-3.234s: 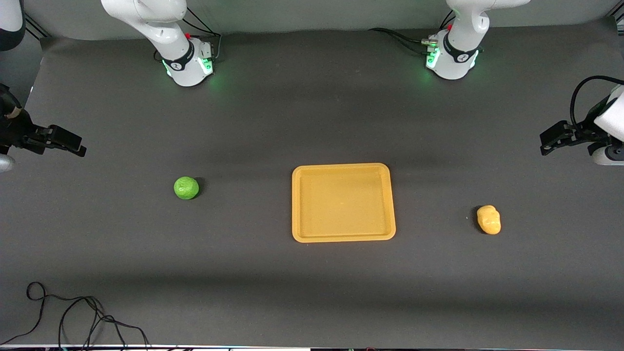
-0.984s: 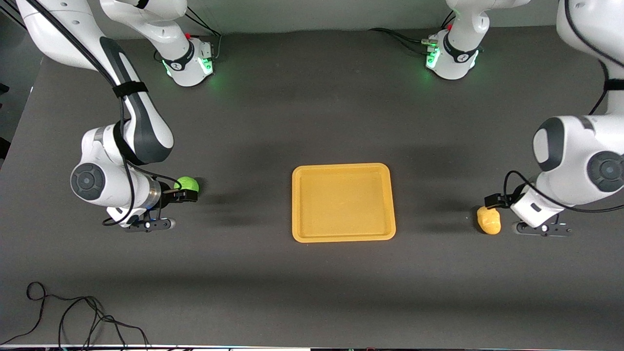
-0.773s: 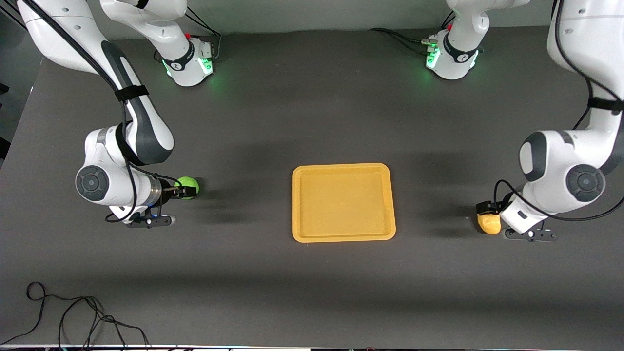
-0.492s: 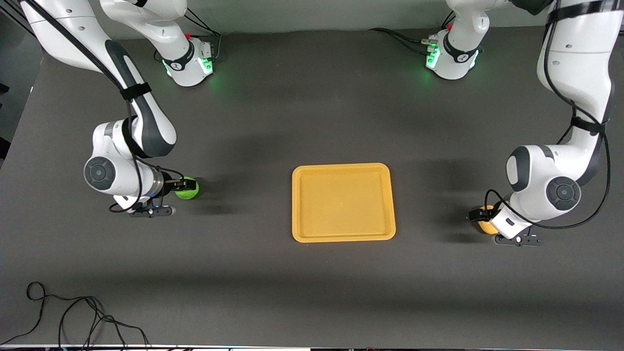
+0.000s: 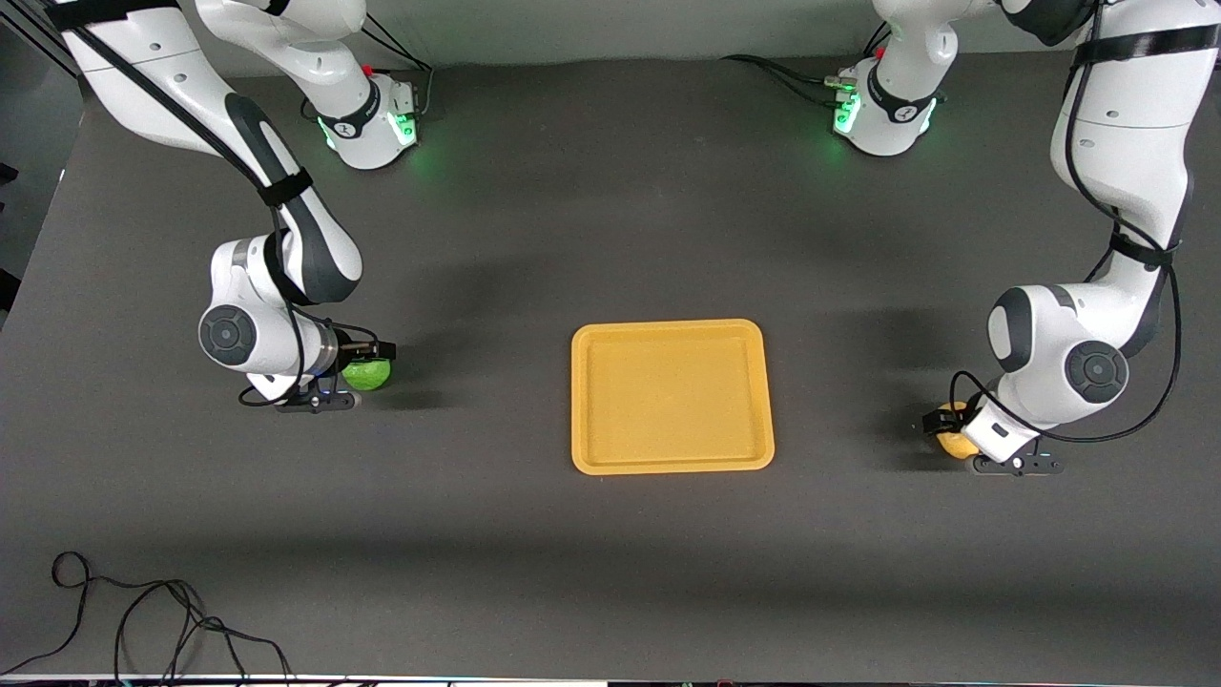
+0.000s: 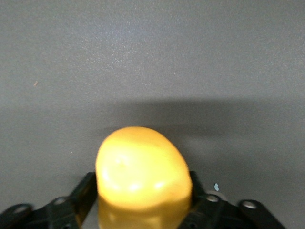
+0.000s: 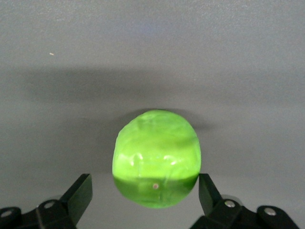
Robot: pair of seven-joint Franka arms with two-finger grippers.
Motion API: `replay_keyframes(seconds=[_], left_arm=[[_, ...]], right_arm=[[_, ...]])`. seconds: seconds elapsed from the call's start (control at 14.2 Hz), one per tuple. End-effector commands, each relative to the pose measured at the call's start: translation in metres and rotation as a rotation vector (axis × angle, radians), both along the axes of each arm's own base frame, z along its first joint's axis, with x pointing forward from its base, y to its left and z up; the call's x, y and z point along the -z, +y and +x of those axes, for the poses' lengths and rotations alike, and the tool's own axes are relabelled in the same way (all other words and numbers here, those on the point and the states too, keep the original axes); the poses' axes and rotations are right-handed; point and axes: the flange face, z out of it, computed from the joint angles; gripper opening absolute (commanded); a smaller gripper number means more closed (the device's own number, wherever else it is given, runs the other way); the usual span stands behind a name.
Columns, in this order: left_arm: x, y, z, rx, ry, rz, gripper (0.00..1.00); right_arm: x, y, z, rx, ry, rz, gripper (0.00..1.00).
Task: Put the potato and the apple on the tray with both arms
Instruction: 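Close the right gripper on the apple while the left gripper grasps the potato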
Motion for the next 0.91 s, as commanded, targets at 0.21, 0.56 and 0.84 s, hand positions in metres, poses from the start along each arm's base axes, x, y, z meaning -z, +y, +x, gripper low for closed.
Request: replay_keyframes(seconds=[0.21, 0.56, 0.84], left_arm=[[-0.086, -0.036, 0.000, -0.058, 0.028, 0.007, 0.36], [-0.168, -0.194, -0.015, -0.148, 0.089, 0.035, 0.37], [-0.124, -0.320, -0.050, -0.151, 0.066, 0.038, 0.38]], right_arm=[[0.013, -0.007, 0.004, 0.018, -0.035, -0.019, 0.62], [-0.044, -0.003, 0.011, 0.073, -0.017, -0.044, 0.35], [-0.131, 0.044, 0.026, 0.093, -0.072, -0.046, 0.35]])
